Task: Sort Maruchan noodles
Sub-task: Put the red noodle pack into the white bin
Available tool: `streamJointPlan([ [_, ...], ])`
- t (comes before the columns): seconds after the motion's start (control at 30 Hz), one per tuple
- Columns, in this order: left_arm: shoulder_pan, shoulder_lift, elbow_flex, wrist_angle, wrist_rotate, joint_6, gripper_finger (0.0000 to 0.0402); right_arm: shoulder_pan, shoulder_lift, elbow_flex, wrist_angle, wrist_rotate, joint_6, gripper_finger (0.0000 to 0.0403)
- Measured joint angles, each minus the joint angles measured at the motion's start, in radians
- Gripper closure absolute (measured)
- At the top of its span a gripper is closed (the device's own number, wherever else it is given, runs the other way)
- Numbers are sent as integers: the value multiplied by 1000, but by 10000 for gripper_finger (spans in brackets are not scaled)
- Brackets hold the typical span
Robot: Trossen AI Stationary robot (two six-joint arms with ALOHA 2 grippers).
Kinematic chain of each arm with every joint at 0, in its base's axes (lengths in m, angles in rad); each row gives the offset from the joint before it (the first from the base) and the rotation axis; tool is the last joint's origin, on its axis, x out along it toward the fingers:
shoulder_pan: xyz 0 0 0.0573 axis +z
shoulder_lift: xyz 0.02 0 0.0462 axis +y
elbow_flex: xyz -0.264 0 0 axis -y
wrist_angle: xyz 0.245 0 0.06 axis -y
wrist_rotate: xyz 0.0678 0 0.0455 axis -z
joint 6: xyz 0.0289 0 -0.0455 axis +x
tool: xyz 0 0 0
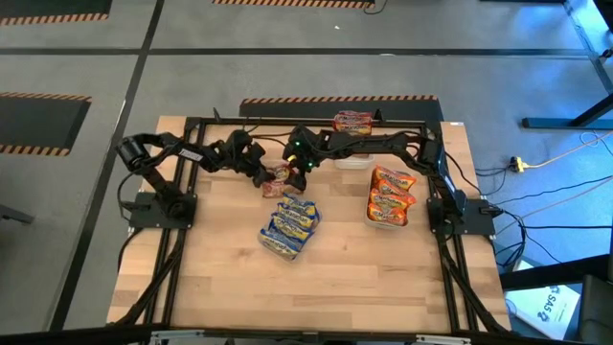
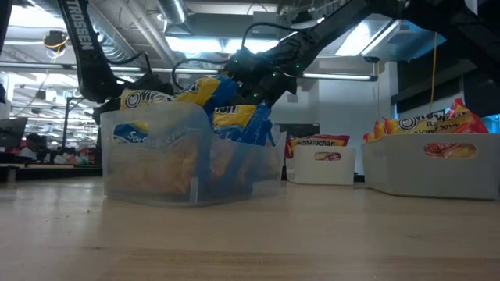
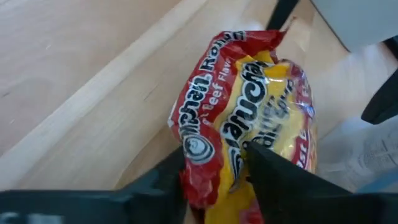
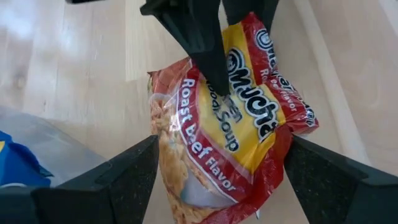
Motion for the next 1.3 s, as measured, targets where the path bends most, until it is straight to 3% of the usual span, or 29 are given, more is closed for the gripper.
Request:
streamJointPlan([
  [0.2, -27, -2, 1, 7, -32, 22, 346, 0, 0, 0, 1, -1, 0, 87],
  [0.33, -33, -2, 1, 18, -46, 45, 390, 0, 0, 0, 1, 0, 1, 87],
  [0.57, -34, -40, 0, 18, -71, 99, 392, 0, -35, 0, -47, -2, -20, 87],
  [0.8, -73, -178, 0, 1, -86, 173, 395, -1, -161, 0, -81, 25, -80, 87],
  [0.97, -140, -287, 0, -20, -188, 252, 395, -1, -199, 1, -54, 87, -105, 87],
  [1.3, -233, -390, 0, -50, -297, 330, 395, 12, -176, 1, -7, 61, -106, 87],
])
